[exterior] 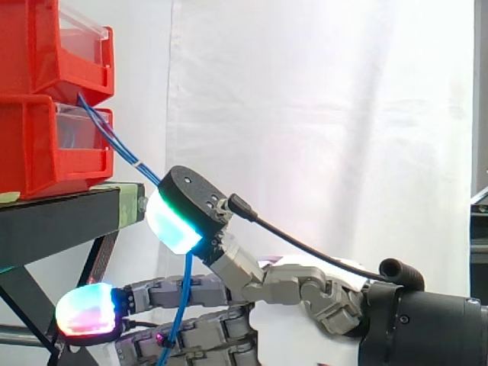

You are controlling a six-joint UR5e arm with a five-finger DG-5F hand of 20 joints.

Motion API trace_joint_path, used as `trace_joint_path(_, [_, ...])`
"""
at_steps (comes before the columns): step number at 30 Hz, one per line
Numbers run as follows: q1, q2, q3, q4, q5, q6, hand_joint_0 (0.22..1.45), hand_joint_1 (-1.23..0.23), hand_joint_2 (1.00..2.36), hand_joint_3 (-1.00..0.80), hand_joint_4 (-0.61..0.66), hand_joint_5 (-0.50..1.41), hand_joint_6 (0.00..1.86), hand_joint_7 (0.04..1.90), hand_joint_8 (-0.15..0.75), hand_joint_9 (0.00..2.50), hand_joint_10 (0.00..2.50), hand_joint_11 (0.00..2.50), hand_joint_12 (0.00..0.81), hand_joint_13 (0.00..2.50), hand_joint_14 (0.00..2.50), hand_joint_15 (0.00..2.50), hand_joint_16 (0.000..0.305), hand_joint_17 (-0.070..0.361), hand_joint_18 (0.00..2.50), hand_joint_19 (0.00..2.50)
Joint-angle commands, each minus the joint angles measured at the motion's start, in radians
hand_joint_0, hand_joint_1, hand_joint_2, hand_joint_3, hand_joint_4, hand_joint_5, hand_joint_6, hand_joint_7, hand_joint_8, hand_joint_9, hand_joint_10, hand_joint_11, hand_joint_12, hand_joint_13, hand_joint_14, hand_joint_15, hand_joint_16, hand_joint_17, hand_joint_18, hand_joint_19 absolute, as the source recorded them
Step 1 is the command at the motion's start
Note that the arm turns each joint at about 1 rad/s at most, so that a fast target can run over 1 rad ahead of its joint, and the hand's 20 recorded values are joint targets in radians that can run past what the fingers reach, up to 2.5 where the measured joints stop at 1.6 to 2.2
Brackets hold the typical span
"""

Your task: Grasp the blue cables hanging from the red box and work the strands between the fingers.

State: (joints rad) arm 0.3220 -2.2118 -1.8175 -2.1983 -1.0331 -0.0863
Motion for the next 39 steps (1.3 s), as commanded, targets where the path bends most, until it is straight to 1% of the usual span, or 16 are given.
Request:
trace_joint_path(1, [0.0, 0.0, 0.001, -0.006, -0.022, 0.003, 0.64, -0.33, 1.0, -1.0, 0.19, -0.35, 0.0, 0.67, 0.344, 0.21, 0.0, 0.19, 0.377, 0.0, 0.0, 0.21, 0.068, 0.154, 0.0, 0.24])
trace_joint_path(2, [0.0, 0.0, 0.0, -0.008, -0.035, 0.002, 0.64, -0.33, 1.0, -1.0, 0.19, -0.35, 0.0, 0.67, 0.344, 0.21, 0.0, 0.2, 0.378, 0.0, 0.0, 0.21, 0.068, 0.153, 0.0, 0.24])
trace_joint_path(4, [0.0, 0.0, 0.001, -0.008, -0.044, 0.002, 0.64, -0.33, 1.0, -1.0, 0.19, -0.35, 0.0, 0.68, 0.343, 0.23, 0.0, 0.21, 0.379, 0.0, 0.0, 0.21, 0.068, 0.153, 0.0, 0.25])
trace_joint_path(9, [0.0, 0.0, 0.001, -0.008, -0.038, 0.002, 0.65, -0.33, 1.0, -1.0, 0.19, -0.33, 0.0, 0.67, 0.353, 0.27, 0.0, 0.24, 0.379, 0.04, 0.0, 0.22, 0.067, 0.151, 0.0, 0.25])
trace_joint_path(17, [0.0, 0.0, 0.001, -0.004, -0.053, 0.003, 0.65, -0.34, 1.0, -1.0, 0.19, -0.33, 0.0, 0.68, 0.353, 0.28, 0.0, 0.26, 0.379, 0.06, 0.0, 0.22, 0.066, 0.148, 0.0, 0.25])
trace_joint_path(20, [-0.004, 0.0, 0.001, -0.004, -0.076, 0.003, 0.66, -0.34, 1.0, -1.0, 0.19, -0.33, 0.01, 0.67, 0.352, 0.29, 0.0, 0.24, 0.378, 0.06, 0.0, 0.22, 0.065, 0.147, 0.0, 0.25])
trace_joint_path(24, [-0.009, 0.0, 0.001, -0.004, -0.097, 0.007, 0.66, -0.34, 1.0, -1.0, 0.2, -0.33, 0.0, 0.68, 0.351, 0.29, 0.0, 0.25, 0.377, 0.07, 0.0, 0.22, 0.064, 0.145, 0.0, 0.25])
trace_joint_path(31, [-0.012, 0.024, 0.001, -0.006, -0.099, 0.013, 0.67, -0.35, 1.0, -1.0, 0.2, -0.31, 0.0, 0.68, 0.362, 0.34, 0.0, 0.31, 0.379, 0.11, 0.0, 0.23, 0.062, 0.139, 0.05, 0.25])
trace_joint_path(36, [-0.014, 0.024, 0.001, -0.006, -0.101, 0.011, 0.68, -0.36, 1.0, -1.0, 0.2, -0.3, 0.01, 0.68, 0.367, 0.39, 0.01, 0.39, 0.378, 0.15, 0.01, 0.25, 0.061, 0.136, 0.1, 0.27])
trace_joint_path(39, [-0.014, 0.024, 0.001, -0.006, -0.099, 0.011, 0.69, -0.39, 1.0, -1.0, 0.22, -0.26, 0.0, 0.66, 0.382, 0.5, 0.01, 0.44, 0.381, 0.24, 0.01, 0.24, 0.06, 0.134, 0.18, 0.23])
